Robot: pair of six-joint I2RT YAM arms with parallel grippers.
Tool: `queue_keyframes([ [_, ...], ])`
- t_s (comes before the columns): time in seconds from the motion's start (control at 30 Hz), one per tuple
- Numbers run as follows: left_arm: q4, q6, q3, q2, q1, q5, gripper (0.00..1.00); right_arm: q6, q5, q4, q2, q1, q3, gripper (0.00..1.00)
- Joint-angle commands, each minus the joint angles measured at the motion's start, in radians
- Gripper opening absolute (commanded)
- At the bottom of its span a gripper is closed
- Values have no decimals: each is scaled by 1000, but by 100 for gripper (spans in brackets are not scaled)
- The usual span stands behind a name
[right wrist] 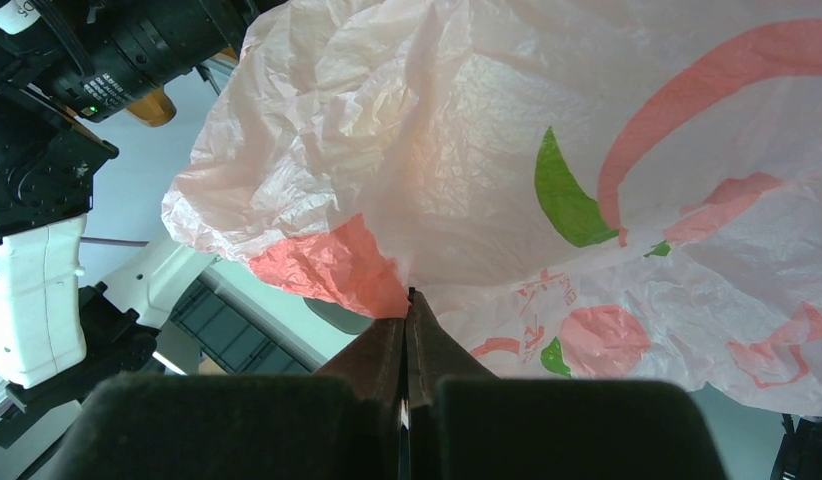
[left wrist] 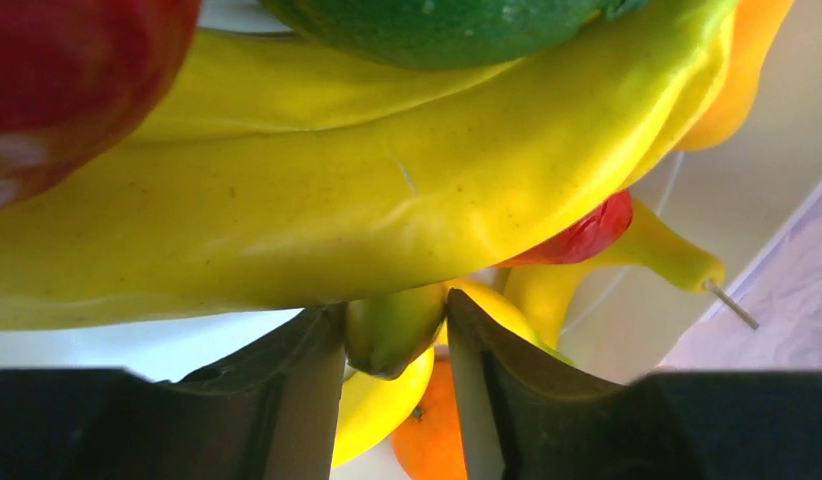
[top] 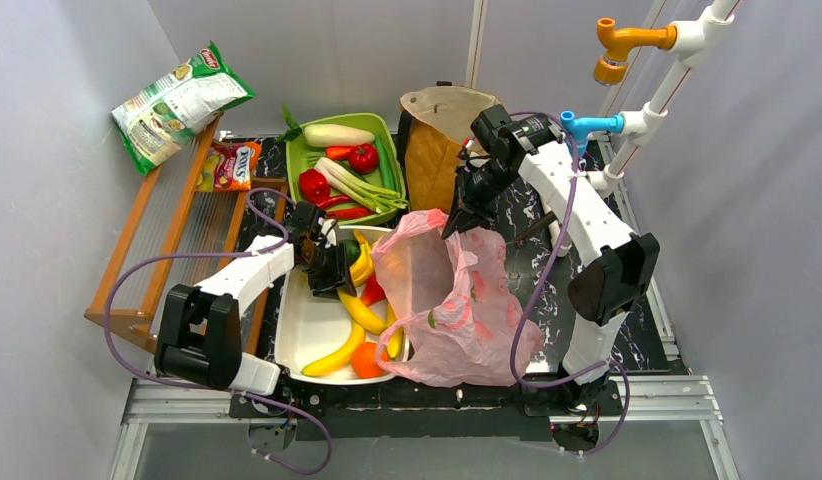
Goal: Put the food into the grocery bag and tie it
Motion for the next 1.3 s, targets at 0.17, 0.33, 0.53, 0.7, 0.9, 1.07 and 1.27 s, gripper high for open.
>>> queue_keyframes([
  [0.17,-11,29,42,-28,5,68,11,12,7,-37,-8,-17,41,1],
  [0.33,-156,54,148,-100,5,50,0,22,4,-31,-5,-17,44,1],
  [0.53,-354,51,262,-219,2,-24,0,31,-24,-27,16,-18,77,1],
  [0.7,-431,-25,316,-284,-7,-21,0,36,-42,-28,36,-19,95,1],
  [0.9,-547,-137,461,-249,-9,-119,0,42,-71,-32,55,-19,118,1],
  [1.07,-554,-241,564,-197,-66,-191,0,59,-98,-21,58,-20,122,1],
  [1.27,-545,-293,667,-99,-218,-303,0,78,-115,8,38,-21,85,1],
])
